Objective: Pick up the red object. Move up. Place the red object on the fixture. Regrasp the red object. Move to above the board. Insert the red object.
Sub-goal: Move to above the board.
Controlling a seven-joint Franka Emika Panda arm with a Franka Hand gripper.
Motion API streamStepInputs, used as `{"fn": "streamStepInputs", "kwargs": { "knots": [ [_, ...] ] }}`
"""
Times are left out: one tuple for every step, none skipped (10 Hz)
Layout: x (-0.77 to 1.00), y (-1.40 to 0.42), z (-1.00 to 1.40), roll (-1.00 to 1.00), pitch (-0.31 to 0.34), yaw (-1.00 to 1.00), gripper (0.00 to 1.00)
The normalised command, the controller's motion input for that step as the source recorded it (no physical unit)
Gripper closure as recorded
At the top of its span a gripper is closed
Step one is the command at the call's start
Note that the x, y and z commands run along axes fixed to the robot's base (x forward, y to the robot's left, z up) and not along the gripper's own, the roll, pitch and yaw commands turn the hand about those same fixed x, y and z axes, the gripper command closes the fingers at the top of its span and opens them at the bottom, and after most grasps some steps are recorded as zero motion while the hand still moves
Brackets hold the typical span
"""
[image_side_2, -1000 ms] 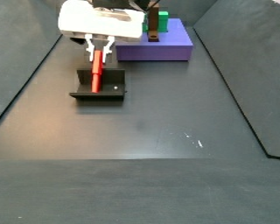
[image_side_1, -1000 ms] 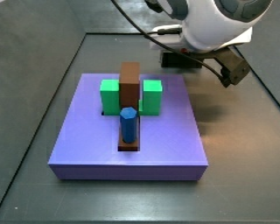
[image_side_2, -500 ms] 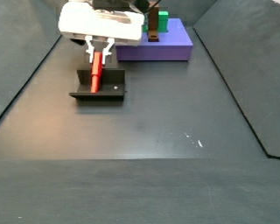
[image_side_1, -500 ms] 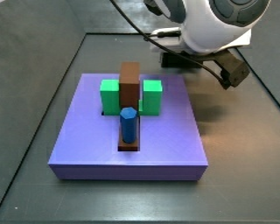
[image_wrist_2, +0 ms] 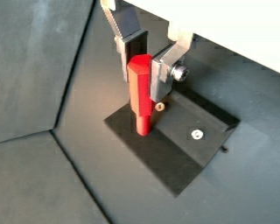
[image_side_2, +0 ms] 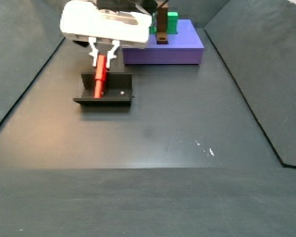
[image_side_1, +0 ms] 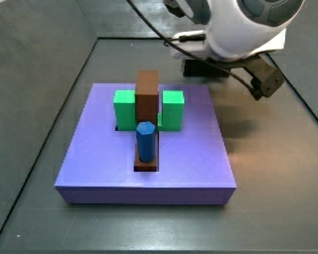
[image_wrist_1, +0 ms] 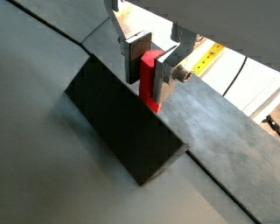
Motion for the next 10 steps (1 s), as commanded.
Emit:
{"fn": "streamStepInputs", "kwargs": {
  "knots": [
    [0.0, 0.0, 1.4, 0.0, 0.0, 0.0, 1.0],
    [0.01, -0.01, 1.4, -0.03, -0.006, 0.0, 1.0],
    [-0.02, -0.01, 1.4, -0.08, 0.002, -0.02, 1.0],
    [-0.01, 0.0, 1.4, -0.06, 0.006, -0.01, 1.0],
    [0.01, -0.01, 1.4, -0.02, 0.039, -0.01, 1.0],
    [0.0, -0.03, 1.4, 0.0, 0.053, -0.01, 1.0],
    [0.0, -0.02, 1.4, -0.01, 0.052, 0.0, 1.0],
    [0.01, -0.02, 1.4, -0.01, 0.055, 0.01, 1.0],
    [0.01, -0.02, 0.46, -0.01, 0.081, 0.01, 1.0],
    [-1.04, -1.4, 0.27, -1.0, 0.193, -0.12, 1.0]
  ]
}}
